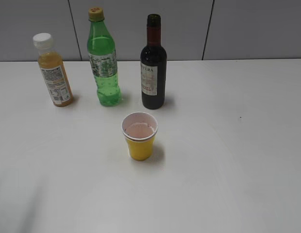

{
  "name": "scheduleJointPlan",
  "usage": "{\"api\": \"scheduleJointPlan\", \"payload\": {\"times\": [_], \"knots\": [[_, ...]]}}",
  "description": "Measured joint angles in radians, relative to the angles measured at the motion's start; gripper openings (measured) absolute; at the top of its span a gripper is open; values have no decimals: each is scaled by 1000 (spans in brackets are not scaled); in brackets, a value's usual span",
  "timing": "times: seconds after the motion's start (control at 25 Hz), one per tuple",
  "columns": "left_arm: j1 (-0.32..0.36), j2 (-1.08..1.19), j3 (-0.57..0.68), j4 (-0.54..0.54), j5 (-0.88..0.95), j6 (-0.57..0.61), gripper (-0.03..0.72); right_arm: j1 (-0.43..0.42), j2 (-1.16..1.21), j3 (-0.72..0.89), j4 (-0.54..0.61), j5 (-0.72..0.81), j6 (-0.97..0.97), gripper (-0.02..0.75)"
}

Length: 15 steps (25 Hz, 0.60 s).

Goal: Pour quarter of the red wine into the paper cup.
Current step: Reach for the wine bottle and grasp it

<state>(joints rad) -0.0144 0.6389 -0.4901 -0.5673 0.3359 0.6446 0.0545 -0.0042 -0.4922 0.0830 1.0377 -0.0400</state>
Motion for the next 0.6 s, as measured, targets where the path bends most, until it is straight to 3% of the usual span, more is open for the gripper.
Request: {"api": "scheduleJointPlan", "payload": {"times": [0.16, 0.36, 0.44, 0.6], "knots": [[0, 105, -3, -80, -23, 116, 637, 0, 0, 0, 0, 0, 0, 584], [-1, 172, -3, -86, -68, 147, 631, 0, 0, 0, 0, 0, 0, 584], [-18, 189, -3, -8, -107, 113, 628, 0, 0, 0, 0, 1, 0, 584], [-108, 231, -3, 181, -234, -92, 627, 0, 0, 0, 1, 1, 1, 583]]}}
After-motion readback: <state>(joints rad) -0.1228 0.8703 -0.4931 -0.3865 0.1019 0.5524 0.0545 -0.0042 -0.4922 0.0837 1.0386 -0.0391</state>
